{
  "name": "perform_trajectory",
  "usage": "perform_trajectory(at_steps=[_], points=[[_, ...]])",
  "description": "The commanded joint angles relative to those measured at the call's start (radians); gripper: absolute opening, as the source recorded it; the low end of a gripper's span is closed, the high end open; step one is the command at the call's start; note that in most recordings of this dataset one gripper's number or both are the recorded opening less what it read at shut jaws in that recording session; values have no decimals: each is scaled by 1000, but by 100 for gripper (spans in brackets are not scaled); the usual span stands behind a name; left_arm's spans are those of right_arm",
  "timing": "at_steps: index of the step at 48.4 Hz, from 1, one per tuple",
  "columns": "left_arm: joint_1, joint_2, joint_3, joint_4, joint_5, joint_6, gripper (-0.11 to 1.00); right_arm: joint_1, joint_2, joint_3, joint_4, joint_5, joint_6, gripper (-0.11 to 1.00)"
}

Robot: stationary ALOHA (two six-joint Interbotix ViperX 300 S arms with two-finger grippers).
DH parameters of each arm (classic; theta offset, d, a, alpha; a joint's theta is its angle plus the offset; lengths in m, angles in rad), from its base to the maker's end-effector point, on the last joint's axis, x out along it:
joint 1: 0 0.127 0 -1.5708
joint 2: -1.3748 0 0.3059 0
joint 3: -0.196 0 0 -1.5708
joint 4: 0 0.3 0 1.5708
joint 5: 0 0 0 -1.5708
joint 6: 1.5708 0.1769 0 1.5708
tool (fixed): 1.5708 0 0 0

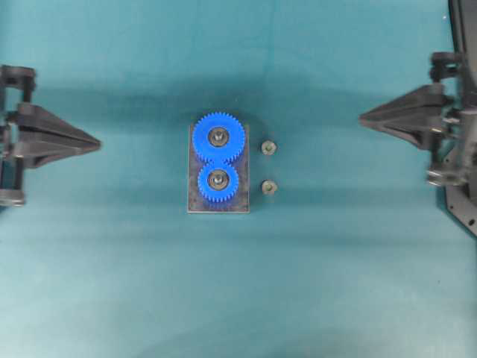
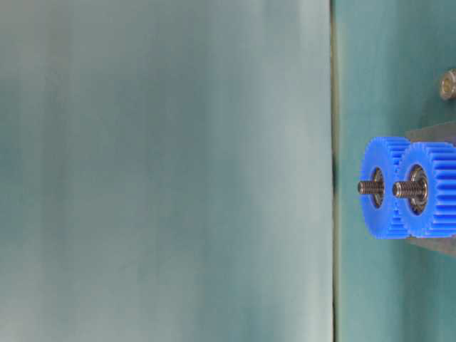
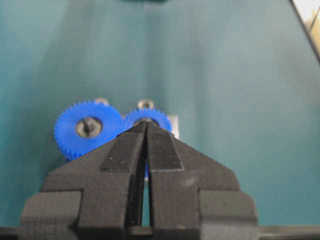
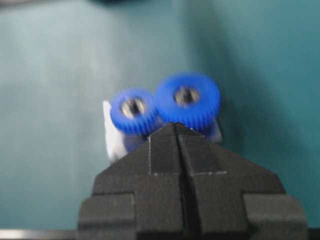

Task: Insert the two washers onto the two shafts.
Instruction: 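Move the right gripper toward the upper silver washer beside the plate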

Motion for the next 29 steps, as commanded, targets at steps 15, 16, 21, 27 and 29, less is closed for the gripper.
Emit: perform_trajectory(at_steps=[15,16,21,27,29], points=[[2,121,-78,3,20,-21,0,-31,370,-176,-34,107,5,0],[3,120,-78,3,20,-21,0,-34,387,-183,-34,107,5,0],[2,117,-80,2,20,-43,0,-48,451,-202,-37,95,2,0],[17,95,-80,2,20,-109,0,-71,518,-204,-37,32,5,0],[15,92,-75,3,21,-121,0,-75,537,-199,-37,15,9,0]])
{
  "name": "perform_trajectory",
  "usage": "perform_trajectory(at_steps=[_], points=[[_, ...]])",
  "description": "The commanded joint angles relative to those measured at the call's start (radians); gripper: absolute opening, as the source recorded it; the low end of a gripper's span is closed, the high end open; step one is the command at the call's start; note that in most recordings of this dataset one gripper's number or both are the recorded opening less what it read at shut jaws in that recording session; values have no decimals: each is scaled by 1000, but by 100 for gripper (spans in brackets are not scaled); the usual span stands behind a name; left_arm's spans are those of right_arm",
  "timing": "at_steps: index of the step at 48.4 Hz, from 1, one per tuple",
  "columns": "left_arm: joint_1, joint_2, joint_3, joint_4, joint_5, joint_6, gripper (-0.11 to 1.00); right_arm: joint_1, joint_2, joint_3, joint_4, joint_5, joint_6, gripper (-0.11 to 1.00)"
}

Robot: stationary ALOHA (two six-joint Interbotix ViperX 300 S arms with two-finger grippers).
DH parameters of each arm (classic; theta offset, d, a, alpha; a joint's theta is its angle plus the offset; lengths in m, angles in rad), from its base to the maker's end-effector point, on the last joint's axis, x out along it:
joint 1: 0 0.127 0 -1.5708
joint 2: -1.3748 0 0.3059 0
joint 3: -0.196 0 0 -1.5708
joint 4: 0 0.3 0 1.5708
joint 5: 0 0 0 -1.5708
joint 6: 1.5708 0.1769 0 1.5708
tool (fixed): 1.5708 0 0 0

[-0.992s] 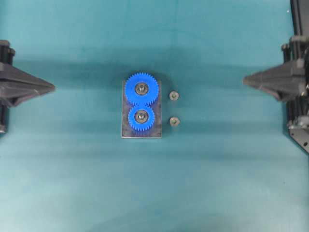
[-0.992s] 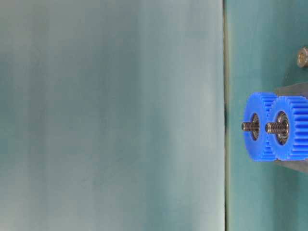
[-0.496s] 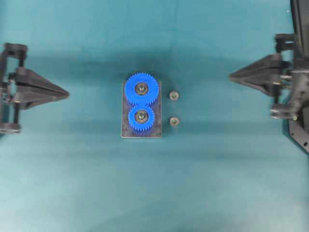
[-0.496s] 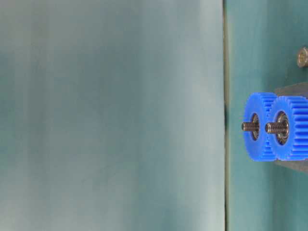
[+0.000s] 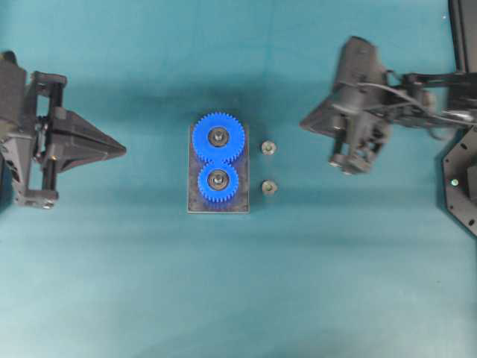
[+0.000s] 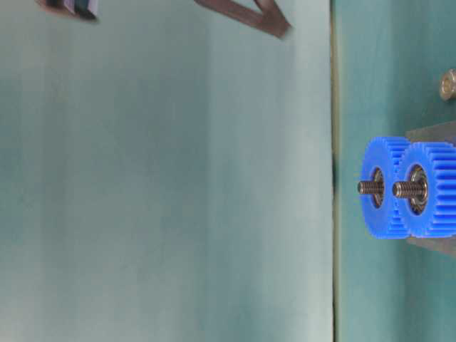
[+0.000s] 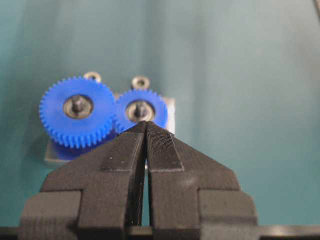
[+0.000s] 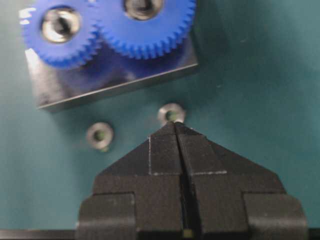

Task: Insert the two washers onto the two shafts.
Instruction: 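Move the right gripper toward the upper silver washer beside the plate, then lower the right gripper and pinch the upper silver washer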

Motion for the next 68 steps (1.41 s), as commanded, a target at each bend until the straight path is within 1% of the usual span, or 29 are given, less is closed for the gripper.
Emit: perform_trajectory(at_steps=[1,7,14,18,20,23,25,26,30,31,32,39,50,59,68], points=[[6,-12,-21,3,-2,-15,0,-11,28,-15,0,-44,11,0],[-3,-12,-12,6,9,3,0,-11,81,-3,0,-83,11,0],[-3,-11,-20,6,9,52,0,-8,153,-9,0,-84,8,1],[-2,-11,-11,8,9,67,0,0,184,-12,0,-84,8,7],[-3,-11,-5,8,9,69,0,8,196,-14,0,-84,8,13],[-3,-12,6,8,3,69,0,14,209,-14,3,-89,14,27],[-3,-12,9,8,0,69,0,20,216,-14,3,-92,15,38],[-5,-12,9,6,0,72,0,21,218,-15,5,-95,15,46],[-5,-12,9,8,-3,75,0,26,232,-23,2,-107,11,71],[-5,-12,11,8,-5,75,0,26,236,-25,2,-112,11,75],[-5,-14,11,8,-8,77,0,26,239,-28,2,-115,11,76],[-3,-17,12,8,-11,80,0,28,281,-46,0,-135,5,68],[-3,-18,20,6,-11,78,0,29,370,-77,-5,-156,-11,69],[-3,-18,20,6,-11,78,0,32,402,-98,-5,-160,-38,69],[-3,-20,20,8,-15,78,0,31,420,-98,-5,-160,-46,68]])
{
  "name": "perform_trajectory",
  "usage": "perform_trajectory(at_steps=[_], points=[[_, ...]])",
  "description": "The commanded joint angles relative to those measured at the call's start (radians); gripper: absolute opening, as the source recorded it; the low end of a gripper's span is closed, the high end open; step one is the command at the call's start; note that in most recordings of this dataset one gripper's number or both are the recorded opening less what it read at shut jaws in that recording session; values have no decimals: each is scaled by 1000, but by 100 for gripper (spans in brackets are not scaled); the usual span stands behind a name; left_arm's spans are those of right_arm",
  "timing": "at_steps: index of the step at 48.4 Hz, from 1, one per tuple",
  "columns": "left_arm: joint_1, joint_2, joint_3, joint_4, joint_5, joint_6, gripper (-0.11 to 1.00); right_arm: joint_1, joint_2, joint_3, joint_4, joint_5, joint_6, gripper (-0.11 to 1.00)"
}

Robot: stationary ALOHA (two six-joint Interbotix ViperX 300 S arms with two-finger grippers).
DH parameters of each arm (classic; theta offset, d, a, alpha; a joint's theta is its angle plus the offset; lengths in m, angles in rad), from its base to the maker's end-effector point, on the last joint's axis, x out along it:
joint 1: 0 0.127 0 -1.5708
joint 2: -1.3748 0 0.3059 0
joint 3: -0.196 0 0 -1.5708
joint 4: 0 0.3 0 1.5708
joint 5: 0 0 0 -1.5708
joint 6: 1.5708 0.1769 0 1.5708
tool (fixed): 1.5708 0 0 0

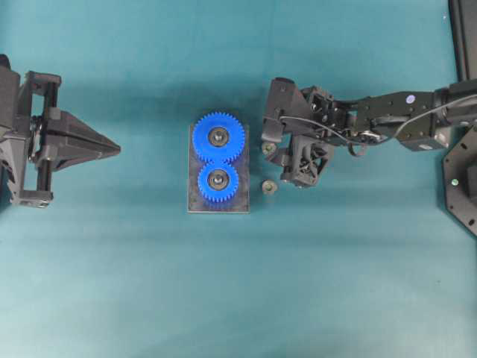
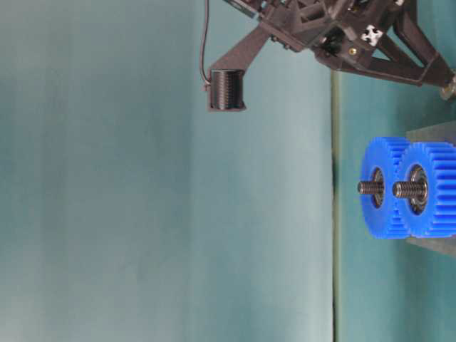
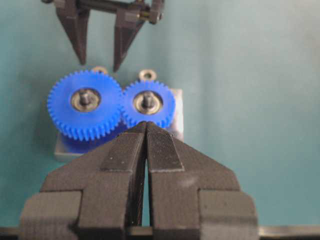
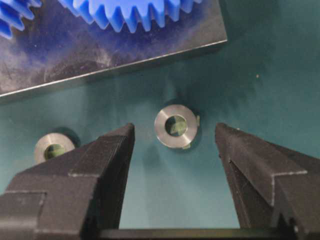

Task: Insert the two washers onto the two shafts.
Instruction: 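Lower the right gripper and pinch the upper silver washer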

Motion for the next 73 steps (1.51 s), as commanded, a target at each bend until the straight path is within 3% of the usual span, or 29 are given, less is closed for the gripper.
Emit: perform_trajectory(at_steps=[1,41,47,58,73], points=[[0,-2,-12,3,-14,0,0,3,-5,-17,-2,-5,-11,69],[5,3,-11,3,-58,0,0,5,44,-20,-2,-2,-9,66],[3,5,-11,3,-66,0,0,5,44,-21,-2,-2,-9,57],[3,6,-11,3,-72,0,0,5,43,-20,-2,3,-3,32],[3,6,-17,2,-72,-2,0,5,-32,-41,-2,41,2,32]])
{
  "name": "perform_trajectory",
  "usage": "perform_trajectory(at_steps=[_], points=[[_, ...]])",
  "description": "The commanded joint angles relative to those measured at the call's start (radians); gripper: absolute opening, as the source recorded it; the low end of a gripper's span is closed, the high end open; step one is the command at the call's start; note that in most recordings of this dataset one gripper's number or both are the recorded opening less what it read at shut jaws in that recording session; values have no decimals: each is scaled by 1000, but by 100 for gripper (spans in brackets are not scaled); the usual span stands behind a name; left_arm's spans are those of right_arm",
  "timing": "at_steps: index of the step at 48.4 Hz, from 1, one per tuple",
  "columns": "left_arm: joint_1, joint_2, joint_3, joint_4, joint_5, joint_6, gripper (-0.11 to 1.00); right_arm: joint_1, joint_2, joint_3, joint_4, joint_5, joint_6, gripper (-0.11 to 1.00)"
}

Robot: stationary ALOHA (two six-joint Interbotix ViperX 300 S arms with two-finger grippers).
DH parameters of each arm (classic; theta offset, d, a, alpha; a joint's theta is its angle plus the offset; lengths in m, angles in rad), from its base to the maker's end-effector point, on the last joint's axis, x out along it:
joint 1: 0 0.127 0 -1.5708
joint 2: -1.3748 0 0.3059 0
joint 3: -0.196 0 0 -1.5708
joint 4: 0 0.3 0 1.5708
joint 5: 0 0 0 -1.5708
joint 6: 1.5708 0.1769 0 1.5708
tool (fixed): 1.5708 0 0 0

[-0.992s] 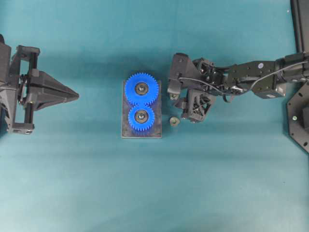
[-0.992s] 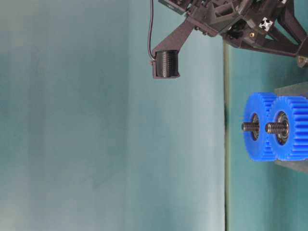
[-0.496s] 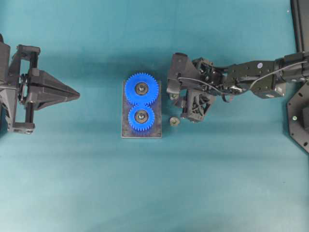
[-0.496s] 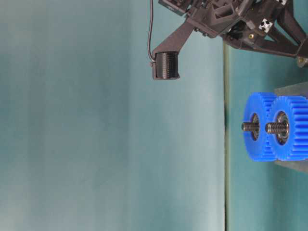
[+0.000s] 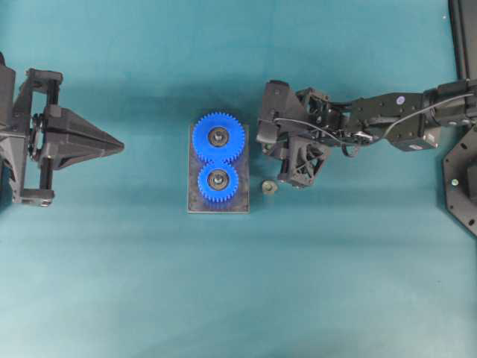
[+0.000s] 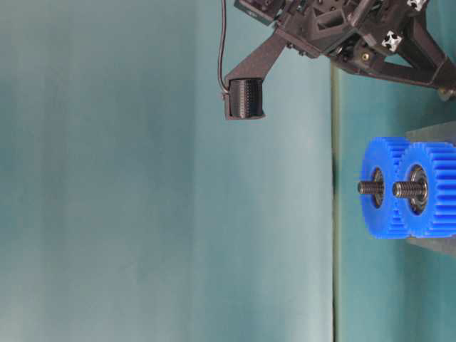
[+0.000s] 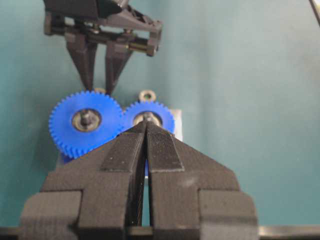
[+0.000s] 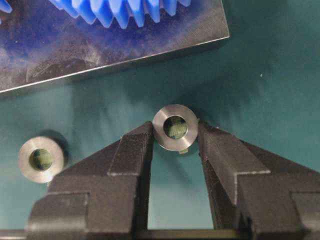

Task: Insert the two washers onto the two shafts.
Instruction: 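Lower the right gripper and pinch the upper silver washer, then carry the washer over the upper blue gear's shaft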

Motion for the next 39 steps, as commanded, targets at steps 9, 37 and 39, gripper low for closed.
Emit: perform_trajectory(at_steps=[9,37,39], points=[[-5,-2,-21,3,-9,-15,0,5,-121,-91,0,183,-3,32],[-5,-2,-21,3,-9,-14,0,32,-75,-318,-38,316,-14,32],[-5,-2,-21,3,-9,-14,0,34,-66,-324,-38,314,-14,32]])
